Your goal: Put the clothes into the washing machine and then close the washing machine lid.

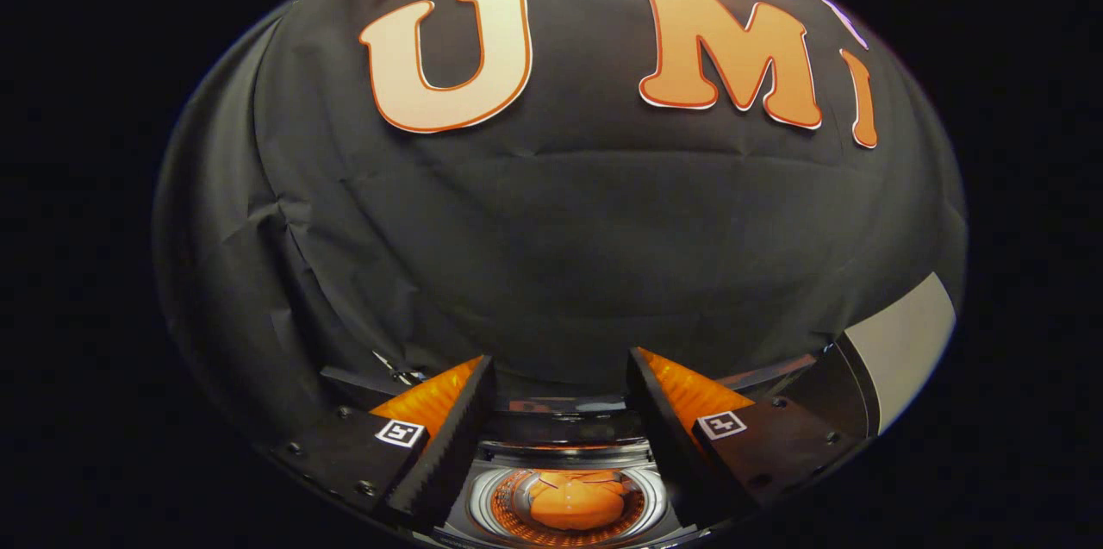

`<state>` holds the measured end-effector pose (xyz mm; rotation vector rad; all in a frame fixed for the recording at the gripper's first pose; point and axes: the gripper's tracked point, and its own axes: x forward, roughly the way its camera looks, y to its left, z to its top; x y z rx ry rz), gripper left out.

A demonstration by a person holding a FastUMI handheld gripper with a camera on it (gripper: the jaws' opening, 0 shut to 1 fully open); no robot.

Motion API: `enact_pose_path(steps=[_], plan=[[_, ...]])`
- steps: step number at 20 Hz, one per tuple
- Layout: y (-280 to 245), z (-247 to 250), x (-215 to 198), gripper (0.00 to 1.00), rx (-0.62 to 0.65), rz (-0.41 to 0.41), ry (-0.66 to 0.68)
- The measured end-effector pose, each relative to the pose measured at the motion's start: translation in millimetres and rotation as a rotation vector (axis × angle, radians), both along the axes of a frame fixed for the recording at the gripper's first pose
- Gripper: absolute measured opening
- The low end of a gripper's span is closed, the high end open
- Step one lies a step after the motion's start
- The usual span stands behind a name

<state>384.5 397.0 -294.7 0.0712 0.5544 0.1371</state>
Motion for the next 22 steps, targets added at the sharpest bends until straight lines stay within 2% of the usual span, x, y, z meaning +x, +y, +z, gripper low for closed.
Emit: enact_pose_path(steps=[13,22], plan=[[-3,-13,-93,0.99,-0.018,0.014,-0.038],[-5,-75,-163,0.99,-0.013,0.032,0.084]])
